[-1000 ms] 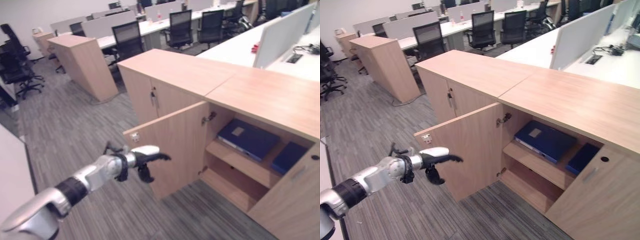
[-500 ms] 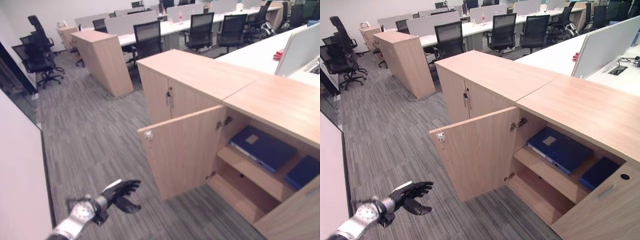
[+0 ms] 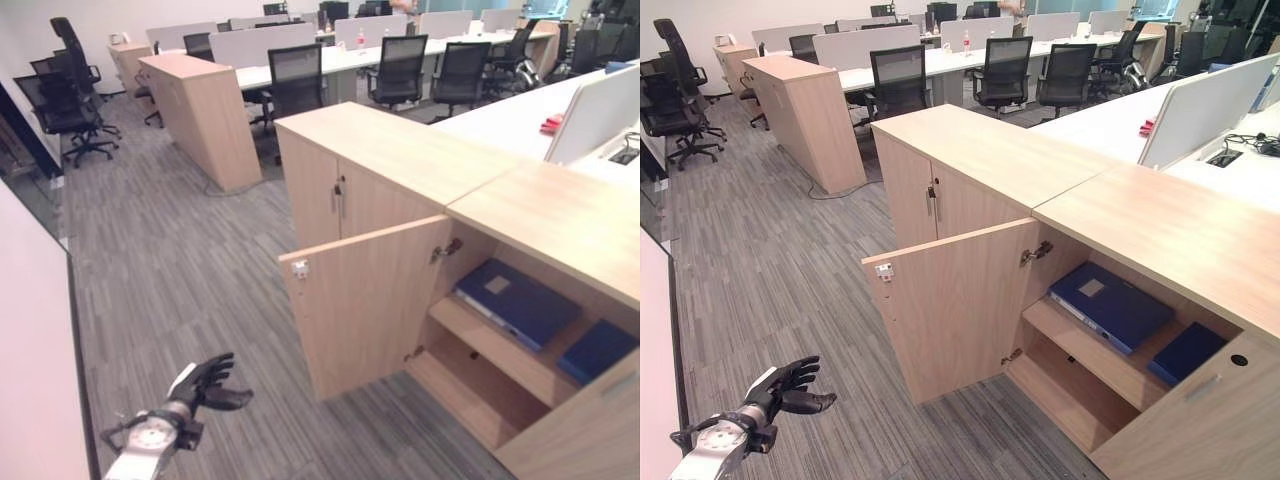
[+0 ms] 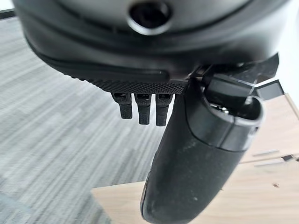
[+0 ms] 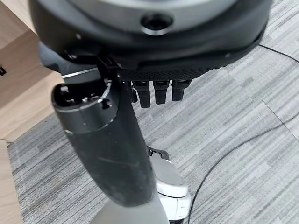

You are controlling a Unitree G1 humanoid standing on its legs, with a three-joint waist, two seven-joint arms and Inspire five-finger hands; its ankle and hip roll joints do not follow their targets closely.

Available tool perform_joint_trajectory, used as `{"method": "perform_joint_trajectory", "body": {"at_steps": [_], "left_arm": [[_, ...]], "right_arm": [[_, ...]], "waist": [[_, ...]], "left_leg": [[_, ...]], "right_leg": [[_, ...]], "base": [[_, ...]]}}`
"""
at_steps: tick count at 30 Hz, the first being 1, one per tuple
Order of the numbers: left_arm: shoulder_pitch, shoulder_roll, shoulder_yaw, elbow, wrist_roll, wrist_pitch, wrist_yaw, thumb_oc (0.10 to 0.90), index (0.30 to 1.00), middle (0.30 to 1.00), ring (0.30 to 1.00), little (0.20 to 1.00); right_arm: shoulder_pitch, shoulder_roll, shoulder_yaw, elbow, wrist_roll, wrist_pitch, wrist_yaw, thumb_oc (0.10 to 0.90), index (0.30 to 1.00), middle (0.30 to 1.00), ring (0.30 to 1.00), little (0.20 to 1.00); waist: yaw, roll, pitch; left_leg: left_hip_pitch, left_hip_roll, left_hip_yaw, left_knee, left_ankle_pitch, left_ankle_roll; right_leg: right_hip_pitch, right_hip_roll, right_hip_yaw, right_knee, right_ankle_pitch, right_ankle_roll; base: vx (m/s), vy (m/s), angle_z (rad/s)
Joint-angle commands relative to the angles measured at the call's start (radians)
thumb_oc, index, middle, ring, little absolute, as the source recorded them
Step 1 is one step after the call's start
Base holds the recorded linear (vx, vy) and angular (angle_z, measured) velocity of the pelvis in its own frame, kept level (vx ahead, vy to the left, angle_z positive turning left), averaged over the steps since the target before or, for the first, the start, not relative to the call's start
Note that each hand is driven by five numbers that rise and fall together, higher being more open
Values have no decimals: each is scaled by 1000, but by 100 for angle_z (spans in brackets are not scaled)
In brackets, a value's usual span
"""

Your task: Put the empty folder in the office cabinet

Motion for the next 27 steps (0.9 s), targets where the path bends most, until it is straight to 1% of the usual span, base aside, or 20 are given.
{"method": "perform_joint_trajectory", "body": {"at_steps": [1,5,6,7,10,13,14,17,18,19,23,25,26,27], "left_arm": [[-217,22,65,23,19,-68,60,800,900,900,900,900],[-266,34,44,48,17,-74,66,800,900,900,900,900],[-339,54,-1,77,37,-71,63,800,900,900,900,900],[-340,54,-2,78,37,-72,64,800,900,900,900,900],[-445,72,-71,127,81,-61,61,800,900,900,900,900],[-549,71,-133,196,105,-53,70,800,900,900,900,900],[-641,56,-183,272,115,-52,79,800,900,900,900,900],[-746,42,-242,361,111,-50,73,800,900,900,900,900],[-816,35,-286,425,130,-49,69,800,900,900,900,900],[-818,35,-287,426,130,-49,68,800,900,900,900,900],[-935,-9,-342,548,142,-46,64,800,900,900,900,900],[-980,-31,-362,562,138,-49,61,800,900,900,900,900],[-1017,-65,-378,558,130,-53,59,800,900,900,900,900],[-1017,-65,-378,558,130,-53,59,800,900,900,900,900]], "right_arm": [[-41,-52,55,66,-6,-4,-27,800,900,900,900,900],[-43,-52,66,66,-3,-6,-29,800,900,900,900,900],[-46,-54,79,64,3,-8,-32,800,900,900,900,900],[-46,-54,79,64,3,-8,-32,800,900,900,900,900],[-47,-57,96,64,7,-7,-31,800,900,900,900,900],[-48,-57,113,66,8,-8,-32,800,900,900,900,900],[-52,-58,125,68,12,-8,-35,800,900,900,900,900],[-59,-56,145,70,19,-9,-39,800,900,900,900,900],[-65,-58,157,70,21,-9,-40,800,900,900,900,900],[-65,-58,157,70,21,-9,-40,800,900,900,900,900],[-76,-58,176,78,27,-8,-41,800,900,900,900,900],[-77,-57,184,78,31,-9,-43,800,900,900,900,900],[-76,-53,194,79,33,-10,-43,800,900,900,900,900],[-76,-53,194,79,33,-10,-43,800,900,900,900,900]], "waist": [[-3,-2,-37],[-8,-4,-40],[-17,-5,-44],[-16,-5,-44],[-30,-5,-48],[-41,-5,-50],[-51,-4,-50],[-65,-2,-50],[-74,0,-51],[-73,-1,-50],[-91,1,-51],[-98,1,-50],[-105,0,-49],[-105,0,-49]], "left_leg": [[0,-31,-26,0,-126,2],[2,-30,-19,0,-129,2],[4,-30,-11,0,-131,1],[5,-30,-11,0,-131,1],[6,-30,-4,0,-134,1],[6,-30,1,0,-135,1],[5,-30,6,0,-135,2],[7,-30,12,0,-137,2],[8,-29,19,0,-138,3],[8,-29,19,0,-138,3],[11,-27,31,0,-140,3],[11,-27,36,0,-140,3],[11,-27,40,0,-139,3],[11,-27,40,0,-139,3]], "right_leg": [[-58,-36,-17,77,-23,70],[-59,-36,-11,75,-22,71],[-60,-37,-5,74,-22,72],[-60,-37,-5,74,-22,72],[-63,-36,3,73,-20,75],[-66,-36,10,72,-19,77],[-68,-36,13,73,-18,78],[-74,-35,21,75,-15,81],[-78,-34,29,74,-12,83],[-79,-34,30,75,-12,83],[-85,-29,43,73,-10,84],[-90,-28,50,74,-9,85],[-92,-27,54,75,-9,85],[-92,-27,54,76,-9,85]], "base": [[12,2,-9],[16,2,-12],[16,5,-13],[23,5,-6],[4,2,-2],[2,10,-7],[-4,8,-11],[0,5,-10],[-5,6,-8],[-7,7,-8],[-5,0,-14],[-16,1,-8],[0,0,0],[-23,-5,4]]}}
